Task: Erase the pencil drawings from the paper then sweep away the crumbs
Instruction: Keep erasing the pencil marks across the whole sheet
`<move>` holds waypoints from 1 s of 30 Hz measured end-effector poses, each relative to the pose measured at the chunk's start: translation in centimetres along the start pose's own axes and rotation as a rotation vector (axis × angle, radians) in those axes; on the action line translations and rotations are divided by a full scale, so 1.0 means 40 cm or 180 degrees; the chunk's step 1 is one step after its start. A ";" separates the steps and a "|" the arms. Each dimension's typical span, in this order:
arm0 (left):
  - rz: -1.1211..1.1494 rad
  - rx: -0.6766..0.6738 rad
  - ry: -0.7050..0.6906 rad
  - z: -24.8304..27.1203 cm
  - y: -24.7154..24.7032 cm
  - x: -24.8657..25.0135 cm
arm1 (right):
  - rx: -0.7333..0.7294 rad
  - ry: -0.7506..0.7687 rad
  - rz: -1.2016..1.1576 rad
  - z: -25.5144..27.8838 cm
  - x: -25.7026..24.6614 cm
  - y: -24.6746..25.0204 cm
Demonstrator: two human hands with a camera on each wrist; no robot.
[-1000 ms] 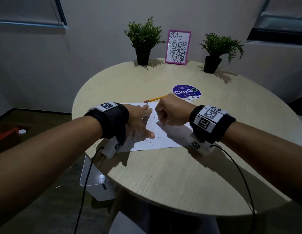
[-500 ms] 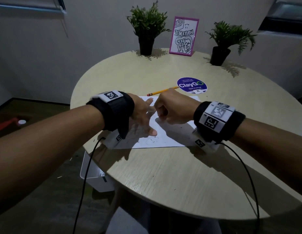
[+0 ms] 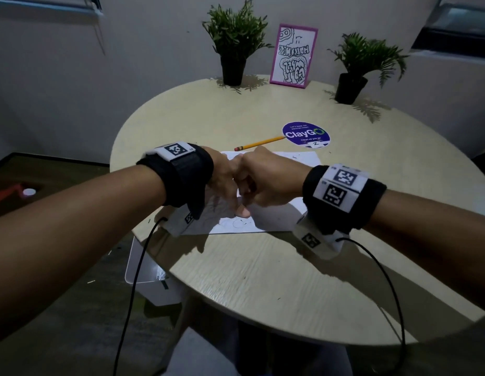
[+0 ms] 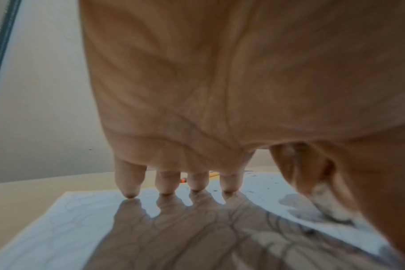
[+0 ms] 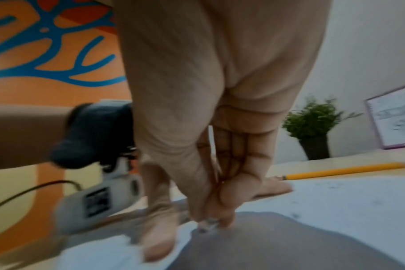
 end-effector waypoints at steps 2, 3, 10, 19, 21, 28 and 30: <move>-0.0188 0.0049 -0.0047 0.003 -0.004 0.002 | 0.0139 -0.0193 0.0059 -0.011 0.043 0.022; -0.0226 0.0088 -0.0048 0.006 0.000 0.004 | 0.0192 -0.0348 0.0132 -0.015 0.068 0.036; 0.0001 -0.0014 -0.0056 0.033 0.006 0.012 | -0.0015 -0.0031 0.0147 0.003 -0.007 -0.005; -0.0159 0.0018 -0.0139 0.046 0.016 0.027 | 0.0177 -0.0255 0.0167 0.000 0.030 0.019; -0.0172 0.0027 -0.0177 0.048 0.017 0.031 | 0.0081 -0.0095 0.0001 0.008 0.008 0.006; -0.0115 0.0027 -0.0109 0.030 0.008 0.014 | 0.0353 -0.0558 0.0184 -0.007 0.088 0.036; -0.0145 -0.0018 -0.0197 0.034 0.008 0.019 | 0.0158 -0.0283 0.0105 0.006 0.030 0.018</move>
Point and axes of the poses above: each hand's wrist, its own z-axis away from the middle knuckle, its own y-axis out of the back of the hand, x = y × z, the point moved 6 cm from there along -z, towards the middle knuckle, and after that the axes turned 10 degrees about x, right-handed, at the moved point
